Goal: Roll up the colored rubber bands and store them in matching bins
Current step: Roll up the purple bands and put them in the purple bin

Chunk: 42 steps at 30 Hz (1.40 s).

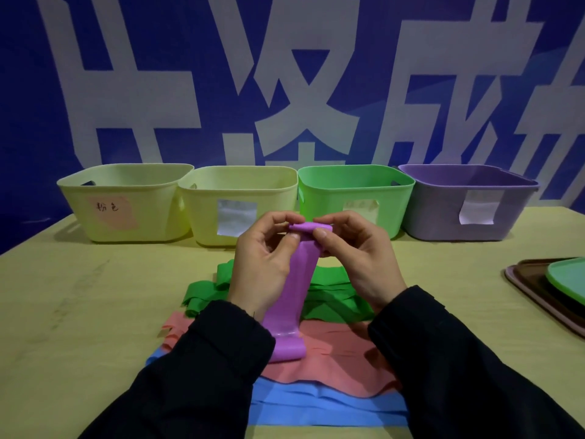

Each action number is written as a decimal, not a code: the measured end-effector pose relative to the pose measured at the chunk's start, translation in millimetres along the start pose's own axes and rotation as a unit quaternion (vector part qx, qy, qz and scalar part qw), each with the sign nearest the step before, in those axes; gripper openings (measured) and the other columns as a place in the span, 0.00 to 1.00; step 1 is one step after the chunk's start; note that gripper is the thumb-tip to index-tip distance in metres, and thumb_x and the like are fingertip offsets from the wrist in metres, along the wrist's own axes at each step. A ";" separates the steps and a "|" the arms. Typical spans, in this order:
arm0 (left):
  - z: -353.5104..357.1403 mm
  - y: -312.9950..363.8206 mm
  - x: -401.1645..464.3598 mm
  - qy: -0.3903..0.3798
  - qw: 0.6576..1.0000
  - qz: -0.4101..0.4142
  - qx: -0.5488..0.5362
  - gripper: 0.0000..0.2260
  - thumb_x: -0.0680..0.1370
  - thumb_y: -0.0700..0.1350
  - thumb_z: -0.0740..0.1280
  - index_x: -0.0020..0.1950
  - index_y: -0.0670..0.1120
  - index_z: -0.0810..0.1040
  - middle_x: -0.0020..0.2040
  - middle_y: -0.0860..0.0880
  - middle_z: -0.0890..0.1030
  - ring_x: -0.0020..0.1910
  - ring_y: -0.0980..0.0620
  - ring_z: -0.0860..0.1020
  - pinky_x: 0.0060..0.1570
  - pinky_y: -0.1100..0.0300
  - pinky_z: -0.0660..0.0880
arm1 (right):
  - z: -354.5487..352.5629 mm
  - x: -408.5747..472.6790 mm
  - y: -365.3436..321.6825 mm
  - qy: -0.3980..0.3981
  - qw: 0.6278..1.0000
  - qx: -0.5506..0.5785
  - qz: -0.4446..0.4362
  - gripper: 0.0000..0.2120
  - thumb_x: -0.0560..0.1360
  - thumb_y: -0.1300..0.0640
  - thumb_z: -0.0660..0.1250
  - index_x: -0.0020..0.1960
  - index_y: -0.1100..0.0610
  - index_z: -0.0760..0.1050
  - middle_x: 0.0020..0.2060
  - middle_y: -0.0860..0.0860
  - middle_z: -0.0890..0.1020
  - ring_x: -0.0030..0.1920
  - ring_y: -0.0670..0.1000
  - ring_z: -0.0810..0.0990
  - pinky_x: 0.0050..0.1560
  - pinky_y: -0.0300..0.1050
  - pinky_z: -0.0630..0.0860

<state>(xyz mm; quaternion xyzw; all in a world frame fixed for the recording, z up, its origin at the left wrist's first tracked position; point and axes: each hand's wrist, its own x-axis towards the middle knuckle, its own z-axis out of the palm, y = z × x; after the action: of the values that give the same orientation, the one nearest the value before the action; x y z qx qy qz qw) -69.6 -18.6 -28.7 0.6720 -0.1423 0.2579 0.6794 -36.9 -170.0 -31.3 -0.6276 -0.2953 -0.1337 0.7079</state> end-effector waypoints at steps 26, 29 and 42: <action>2.8 8.7 -6.6 0.036 0.987 0.075 0.135 0.10 0.79 0.56 0.68 0.47 0.49 0.79 0.39 0.52 0.82 0.38 0.55 0.79 0.38 0.64 0.75 | -8.9 1.3 -7.1 0.083 0.952 -0.235 -0.177 0.06 0.73 0.62 0.75 0.49 0.54 0.82 0.41 0.50 0.82 0.42 0.50 0.81 0.43 0.49 0.80; 7.8 13.5 -5.1 -0.004 0.998 -0.050 -0.025 0.20 0.76 0.60 0.71 0.52 0.43 0.80 0.41 0.48 0.84 0.39 0.53 0.82 0.40 0.61 0.78 | -3.6 -2.3 -5.8 0.059 0.925 -0.301 -0.225 0.05 0.73 0.63 0.76 0.47 0.60 0.81 0.41 0.50 0.78 0.43 0.45 0.78 0.42 0.45 0.78; -4.9 10.7 6.1 -0.052 0.990 -0.074 -0.107 0.11 0.77 0.43 0.68 0.57 0.41 0.80 0.45 0.47 0.86 0.45 0.51 0.83 0.45 0.58 0.83 | -8.0 14.7 -11.5 -0.067 0.988 -0.134 -0.028 0.19 0.77 0.54 0.70 0.67 0.52 0.77 0.58 0.48 0.83 0.60 0.47 0.80 0.59 0.46 0.78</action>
<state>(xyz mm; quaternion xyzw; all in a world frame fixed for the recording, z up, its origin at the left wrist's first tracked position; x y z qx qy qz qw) -71.1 -13.2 -16.7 0.6164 -0.1542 0.1545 0.7566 -29.7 -177.0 -13.6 -0.7158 -0.3386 -0.1494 0.5921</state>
